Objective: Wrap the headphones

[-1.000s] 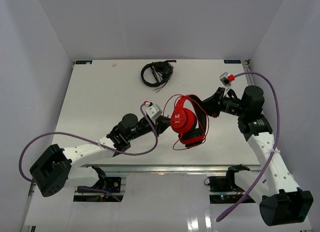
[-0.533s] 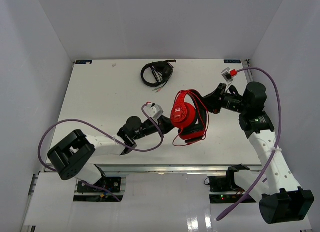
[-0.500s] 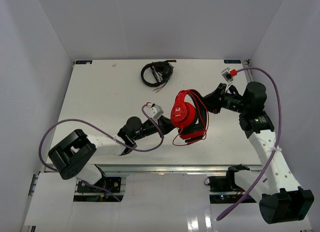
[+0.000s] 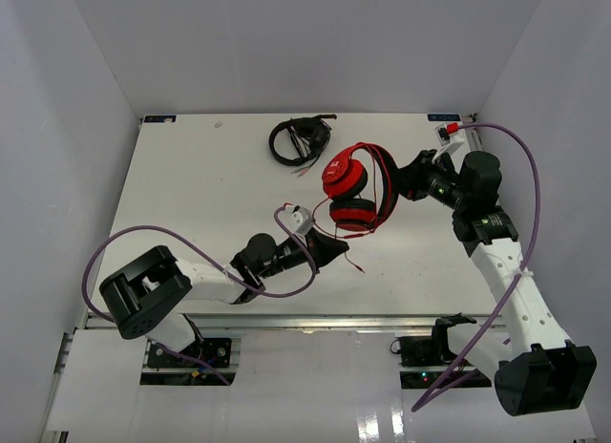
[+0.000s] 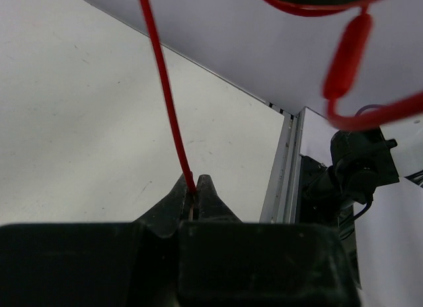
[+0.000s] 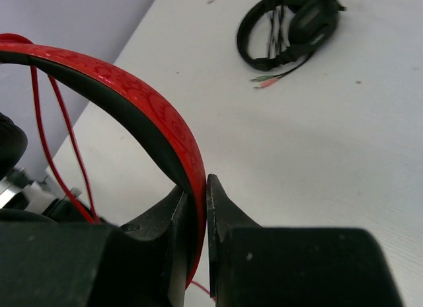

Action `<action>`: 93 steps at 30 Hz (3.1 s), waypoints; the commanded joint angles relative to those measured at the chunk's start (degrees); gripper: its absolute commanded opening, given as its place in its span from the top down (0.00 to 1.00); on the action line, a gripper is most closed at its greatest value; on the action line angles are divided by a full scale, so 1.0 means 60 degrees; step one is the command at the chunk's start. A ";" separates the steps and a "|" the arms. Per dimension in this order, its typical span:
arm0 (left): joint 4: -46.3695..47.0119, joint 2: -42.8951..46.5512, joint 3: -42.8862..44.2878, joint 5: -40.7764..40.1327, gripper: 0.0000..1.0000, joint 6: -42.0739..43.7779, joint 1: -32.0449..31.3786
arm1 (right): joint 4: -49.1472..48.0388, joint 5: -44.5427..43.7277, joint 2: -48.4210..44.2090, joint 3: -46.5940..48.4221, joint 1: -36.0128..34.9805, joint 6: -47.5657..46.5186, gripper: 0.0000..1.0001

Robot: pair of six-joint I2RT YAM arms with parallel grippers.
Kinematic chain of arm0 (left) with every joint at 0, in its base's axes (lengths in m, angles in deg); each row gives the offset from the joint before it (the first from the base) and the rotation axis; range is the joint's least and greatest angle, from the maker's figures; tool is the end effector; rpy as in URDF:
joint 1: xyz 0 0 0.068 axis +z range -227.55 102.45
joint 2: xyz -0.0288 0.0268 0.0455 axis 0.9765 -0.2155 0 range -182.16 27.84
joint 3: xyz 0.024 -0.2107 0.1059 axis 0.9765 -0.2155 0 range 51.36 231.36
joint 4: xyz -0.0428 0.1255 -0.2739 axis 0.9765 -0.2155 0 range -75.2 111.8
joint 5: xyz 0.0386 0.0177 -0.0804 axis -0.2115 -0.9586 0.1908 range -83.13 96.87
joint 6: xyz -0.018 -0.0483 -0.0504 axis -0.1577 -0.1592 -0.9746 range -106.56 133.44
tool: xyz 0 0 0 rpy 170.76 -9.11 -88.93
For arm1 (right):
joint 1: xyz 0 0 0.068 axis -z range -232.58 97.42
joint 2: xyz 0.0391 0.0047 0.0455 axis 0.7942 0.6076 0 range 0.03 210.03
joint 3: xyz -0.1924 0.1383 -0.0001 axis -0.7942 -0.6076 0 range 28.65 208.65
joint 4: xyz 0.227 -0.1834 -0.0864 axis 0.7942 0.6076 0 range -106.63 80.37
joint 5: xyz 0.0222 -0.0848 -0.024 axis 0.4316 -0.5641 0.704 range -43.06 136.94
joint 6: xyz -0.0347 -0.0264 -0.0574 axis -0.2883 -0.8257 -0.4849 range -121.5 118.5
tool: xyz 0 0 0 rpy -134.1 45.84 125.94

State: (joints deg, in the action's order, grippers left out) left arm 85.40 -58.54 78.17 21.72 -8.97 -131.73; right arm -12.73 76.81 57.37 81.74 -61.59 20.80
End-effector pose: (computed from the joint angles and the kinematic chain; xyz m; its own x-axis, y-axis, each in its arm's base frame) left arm 0.1842 -0.2811 0.1292 -0.3178 -0.1893 -0.9291 0.8786 0.3097 -0.3636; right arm 0.3075 0.0789 0.3249 -0.3660 0.2753 -0.8890 -0.5228 0.7295 0.4411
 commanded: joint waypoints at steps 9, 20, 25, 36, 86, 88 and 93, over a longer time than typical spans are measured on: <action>-0.1388 0.0303 0.0499 -0.1319 1.00 -0.0514 -0.1022 | -0.1385 -0.4310 0.0316 -0.0414 -0.0008 -0.0069 0.92; -0.2879 0.0404 0.1005 -0.1710 1.00 -0.0982 -0.1479 | -0.1912 -0.6510 0.0922 -0.0870 -0.0372 -0.0607 0.92; -0.3965 0.0152 0.1949 -0.1297 1.00 -0.1143 -0.1503 | -0.2504 -0.7294 0.1098 -0.1415 -0.0748 -0.1174 0.92; -0.7188 -0.0561 0.4364 -0.0634 1.00 -0.0691 -0.1503 | -0.3433 -0.8546 0.1327 -0.2369 -0.1266 -0.2702 0.92; -0.3241 -0.3279 0.4840 0.1175 0.59 -0.7087 0.1626 | -0.2379 -0.6269 0.4434 -0.1962 -0.1402 -0.2062 0.92; -0.3259 -0.3471 0.5008 0.1173 0.57 -0.7195 0.1725 | -0.2352 -0.6227 0.4471 -0.1951 -0.1386 -0.2062 0.92; -0.3847 -0.3828 0.5808 0.1241 0.56 -0.7053 0.1888 | -0.2284 -0.6129 0.4502 -0.1935 -0.1332 -0.2047 0.92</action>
State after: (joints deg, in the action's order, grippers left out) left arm 62.82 -81.11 108.42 29.57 -50.99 -121.60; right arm -24.12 38.16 84.50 67.65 -70.11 7.27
